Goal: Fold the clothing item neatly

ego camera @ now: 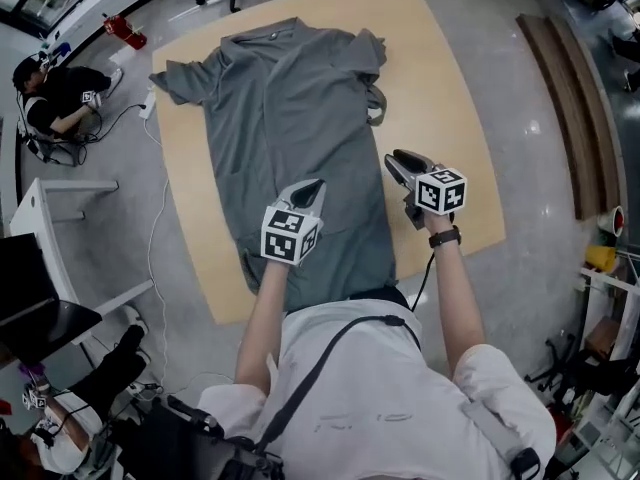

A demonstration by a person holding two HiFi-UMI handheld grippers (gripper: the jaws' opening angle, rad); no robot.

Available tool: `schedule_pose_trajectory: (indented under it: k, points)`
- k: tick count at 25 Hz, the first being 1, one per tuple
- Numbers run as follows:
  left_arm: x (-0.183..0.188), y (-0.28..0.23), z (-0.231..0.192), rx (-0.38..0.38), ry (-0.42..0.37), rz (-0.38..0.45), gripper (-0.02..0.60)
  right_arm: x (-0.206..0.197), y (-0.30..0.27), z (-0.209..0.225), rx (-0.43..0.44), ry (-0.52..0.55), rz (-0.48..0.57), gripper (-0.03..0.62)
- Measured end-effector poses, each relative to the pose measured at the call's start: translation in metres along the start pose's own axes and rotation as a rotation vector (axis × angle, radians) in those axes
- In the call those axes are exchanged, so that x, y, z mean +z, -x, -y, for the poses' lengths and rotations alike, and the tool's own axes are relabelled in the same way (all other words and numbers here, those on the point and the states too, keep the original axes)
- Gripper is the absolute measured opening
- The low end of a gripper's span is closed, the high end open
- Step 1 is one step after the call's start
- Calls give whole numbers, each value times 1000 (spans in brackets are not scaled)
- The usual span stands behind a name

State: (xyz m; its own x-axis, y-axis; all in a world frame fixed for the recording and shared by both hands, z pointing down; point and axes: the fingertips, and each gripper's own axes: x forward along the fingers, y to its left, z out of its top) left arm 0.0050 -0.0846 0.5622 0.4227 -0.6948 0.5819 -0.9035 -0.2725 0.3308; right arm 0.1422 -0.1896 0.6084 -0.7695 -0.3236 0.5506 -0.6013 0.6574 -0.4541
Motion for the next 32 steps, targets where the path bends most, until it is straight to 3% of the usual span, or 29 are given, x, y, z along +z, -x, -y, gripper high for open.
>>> schedule_pose_trajectory:
  k: [7, 11, 14, 16, 17, 18, 20, 22, 24, 27, 29, 32]
  points:
    - [48, -89, -2, 13, -44, -61, 0, 68, -82, 95, -20, 4, 40, 143]
    - [73, -123, -7, 43, -22, -48, 0, 81, -134, 116, -13, 44, 17, 173]
    - [82, -133, -11, 59, 8, -30, 0, 91, -165, 117, 3, -23, 49, 163]
    - [78, -131, -16, 62, 26, -28, 0, 97, -179, 123, -44, -74, 80, 120]
    - [75, -128, -21, 65, 35, -29, 0, 102, -181, 129, -85, -96, 100, 55]
    - [71, -125, -25, 68, 45, -32, 0, 109, -177, 136, -129, -125, 127, 29]
    - [62, -118, -34, 80, 73, -35, 0, 129, -157, 149, -205, -177, 196, 23]
    - [56, -110, -40, 93, 101, -29, 0, 159, -129, 151, -245, -162, 267, 21]
    - [53, -101, -45, 101, 117, -19, 0, 196, -108, 135, -235, -68, 326, 21]
    - [50, -82, -56, 122, 139, 4, 0, 245, -104, 65, -131, 233, 340, 21]
    - [49, -68, -63, 142, 157, 26, 0, 255, -119, 0, -26, 500, 286, 21]
    - [47, -47, -74, 170, 177, 49, 0, 219, -164, -74, 108, 794, 95, 21]
